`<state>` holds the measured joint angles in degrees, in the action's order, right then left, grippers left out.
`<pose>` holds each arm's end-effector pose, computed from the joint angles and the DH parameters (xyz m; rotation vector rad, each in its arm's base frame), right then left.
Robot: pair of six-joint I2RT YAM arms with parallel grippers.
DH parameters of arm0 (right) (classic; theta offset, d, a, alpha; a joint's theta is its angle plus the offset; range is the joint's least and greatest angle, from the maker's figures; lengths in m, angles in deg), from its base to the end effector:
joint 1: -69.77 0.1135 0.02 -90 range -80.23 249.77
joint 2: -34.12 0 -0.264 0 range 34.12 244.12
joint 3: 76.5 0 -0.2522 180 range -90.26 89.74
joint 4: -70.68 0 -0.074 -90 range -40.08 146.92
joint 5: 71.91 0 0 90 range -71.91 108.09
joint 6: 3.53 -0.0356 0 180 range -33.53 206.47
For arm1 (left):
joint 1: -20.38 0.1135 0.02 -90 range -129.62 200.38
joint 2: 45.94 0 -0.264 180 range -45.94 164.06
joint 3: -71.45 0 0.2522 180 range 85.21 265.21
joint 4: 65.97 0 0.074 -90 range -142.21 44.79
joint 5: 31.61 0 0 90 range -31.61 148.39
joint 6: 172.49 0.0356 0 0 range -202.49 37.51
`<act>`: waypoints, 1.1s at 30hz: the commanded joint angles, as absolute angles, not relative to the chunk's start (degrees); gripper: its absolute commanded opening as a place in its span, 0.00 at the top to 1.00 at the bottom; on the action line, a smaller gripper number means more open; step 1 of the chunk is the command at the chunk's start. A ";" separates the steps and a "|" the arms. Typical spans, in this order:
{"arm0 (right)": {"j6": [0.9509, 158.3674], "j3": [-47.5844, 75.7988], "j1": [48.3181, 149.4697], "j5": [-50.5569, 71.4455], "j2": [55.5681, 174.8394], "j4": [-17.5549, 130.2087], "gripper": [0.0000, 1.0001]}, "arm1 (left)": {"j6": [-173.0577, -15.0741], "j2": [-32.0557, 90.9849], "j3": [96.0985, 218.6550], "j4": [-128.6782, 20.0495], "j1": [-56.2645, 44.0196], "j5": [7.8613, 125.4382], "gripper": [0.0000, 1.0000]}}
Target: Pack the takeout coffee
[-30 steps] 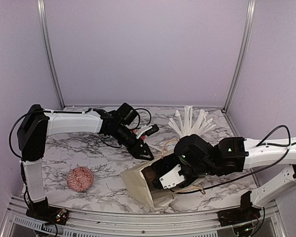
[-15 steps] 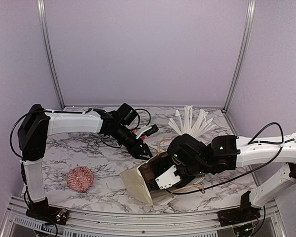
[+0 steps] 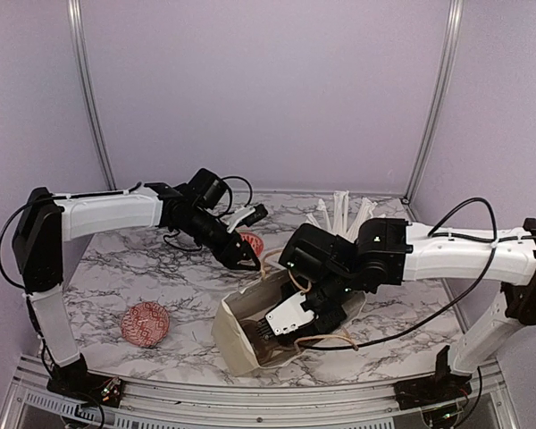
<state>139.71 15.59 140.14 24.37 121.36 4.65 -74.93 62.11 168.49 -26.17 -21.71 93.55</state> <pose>0.1062 0.2860 0.2807 -2.3643 1.3041 -0.0586 0.2939 -0.2931 0.2364 1.2965 2.1358 -1.0135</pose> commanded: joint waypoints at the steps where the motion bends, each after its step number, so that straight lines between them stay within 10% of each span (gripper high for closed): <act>1: 136.24 9.52 139.41 15.78 124.22 -6.03 0.65 | -73.05 55.24 168.18 -22.84 -19.55 89.22 0.33; 33: 134.27 12.65 133.38 10.65 130.48 -6.37 0.59 | -77.00 36.52 166.06 -17.38 -15.56 83.92 0.30</act>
<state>135.86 10.78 133.18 5.16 128.36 -7.26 -76.46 38.39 164.45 -20.07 -15.68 84.39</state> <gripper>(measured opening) 0.685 0.694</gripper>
